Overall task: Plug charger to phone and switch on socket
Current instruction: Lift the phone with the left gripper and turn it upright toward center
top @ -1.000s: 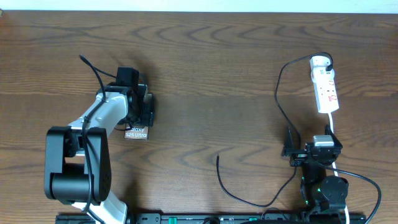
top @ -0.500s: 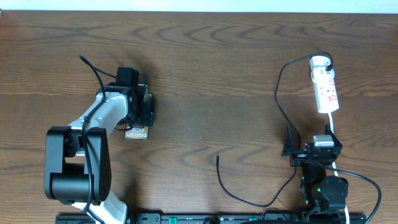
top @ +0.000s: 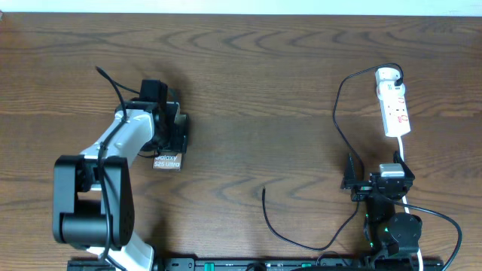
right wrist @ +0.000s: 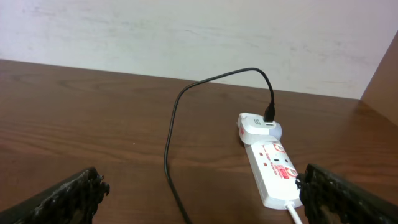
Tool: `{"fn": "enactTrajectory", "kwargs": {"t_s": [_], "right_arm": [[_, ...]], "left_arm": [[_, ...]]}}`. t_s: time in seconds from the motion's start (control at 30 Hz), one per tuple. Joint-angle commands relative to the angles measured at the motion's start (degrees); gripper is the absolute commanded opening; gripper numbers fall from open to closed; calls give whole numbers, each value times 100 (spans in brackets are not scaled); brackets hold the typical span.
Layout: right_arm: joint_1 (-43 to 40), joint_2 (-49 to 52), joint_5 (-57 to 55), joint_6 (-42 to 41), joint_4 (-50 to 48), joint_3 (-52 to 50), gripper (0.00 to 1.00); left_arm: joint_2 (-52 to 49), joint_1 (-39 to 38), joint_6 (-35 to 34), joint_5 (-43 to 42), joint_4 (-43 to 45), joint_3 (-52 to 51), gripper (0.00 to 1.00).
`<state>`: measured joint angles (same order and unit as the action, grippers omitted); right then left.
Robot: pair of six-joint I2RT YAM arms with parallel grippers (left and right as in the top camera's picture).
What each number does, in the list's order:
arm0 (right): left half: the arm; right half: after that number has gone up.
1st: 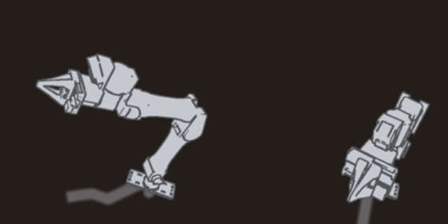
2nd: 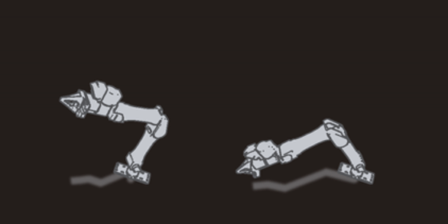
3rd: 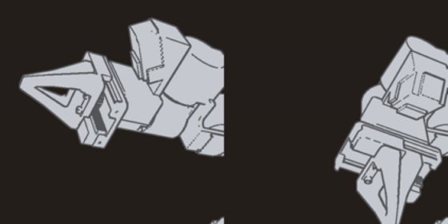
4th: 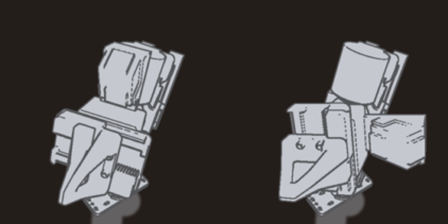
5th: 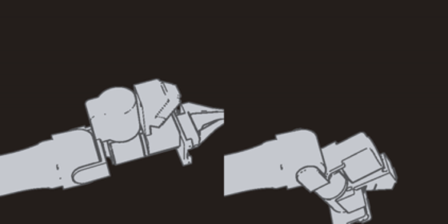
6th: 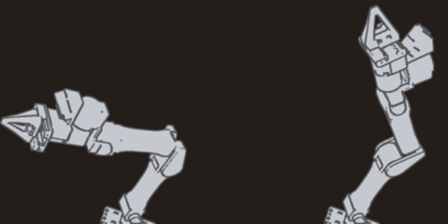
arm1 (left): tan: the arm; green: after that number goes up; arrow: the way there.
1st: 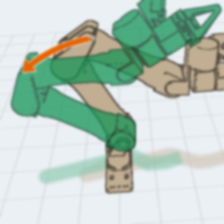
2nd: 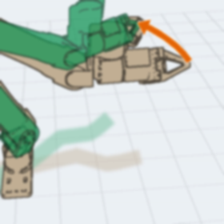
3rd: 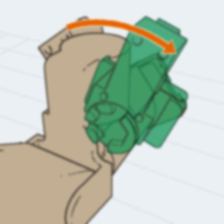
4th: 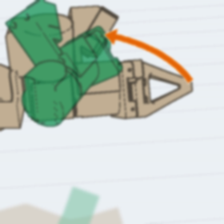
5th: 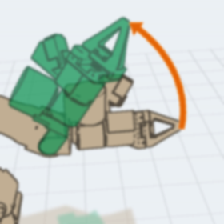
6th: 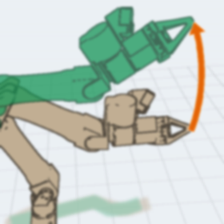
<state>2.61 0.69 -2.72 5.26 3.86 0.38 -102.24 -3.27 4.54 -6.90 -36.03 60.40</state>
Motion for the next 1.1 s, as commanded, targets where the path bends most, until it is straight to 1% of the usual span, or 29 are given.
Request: {"fn": "enactTrajectory", "kwargs": {"t_s": [0.0, 0.03, 0.13, 0.17, 0.23, 0.27, 0.37, 0.47, 0.57, 0.6, 0.67, 0.7, 0.73, 0.83, 0.87, 1.07], "right_arm": [[48, -26, 7, 59, 24, -7, 99], [48, -26, 7, 59, 24, -7, 99], [48, -26, 7, 59, 24, -7, 99], [48, -26, 7, 59, 24, -7, 99], [48, -26, 7, 59, 24, -7, 99], [48, -26, 7, 59, 24, -7, 99], [48, -26, 7, 59, 24, -7, 99], [48, -26, 7, 59, 24, -7, 99], [48, -26, 7, 59, 24, -7, 99], [48, -26, 7, 59, 24, -7, 99], [48, -26, 7, 59, 24, -7, 99], [48, -26, 7, 59, 24, -7, 99], [48, -26, 7, 59, 24, -7, 99], [48, -26, 7, 59, 24, -7, 99], [48, -26, 7, 59, 24, -7, 99], [48, -26, 7, 59, 24, -7, 99]], "left_arm": [[586, 2, -313, -588, -11, 369, 7], [682, 2, -369, -702, -11, 391, 7], [1021, 2, -831, -813, -9, 424, 7], [1246, 2, -1228, -811, -15, 424, 7], [1445, 2, -1729, -811, -17, 424, 7], [1613, 2, -2144, -813, -24, 424, 7], [1823, 2, -2625, -813, -101, 424, 7], [2002, 2, -3488, -837, -372, 424, 7], [2094, 2, -4000, -1434, -573, 424, 7], [2105, 2, -4214, -1980, -612, 424, 7], [2103, 2, -4450, -2553, -616, 424, 7], [2103, 2, -4719, -2916, -616, 424, 7], [2103, 2, -4918, -3091, -619, 424, 7], [2103, 2, -5794, -3598, -710, 424, 7], [2103, 2, -6192, -3827, -748, 424, 7], [2103, 2, -7777, -4795, -748, 424, 7]]}}
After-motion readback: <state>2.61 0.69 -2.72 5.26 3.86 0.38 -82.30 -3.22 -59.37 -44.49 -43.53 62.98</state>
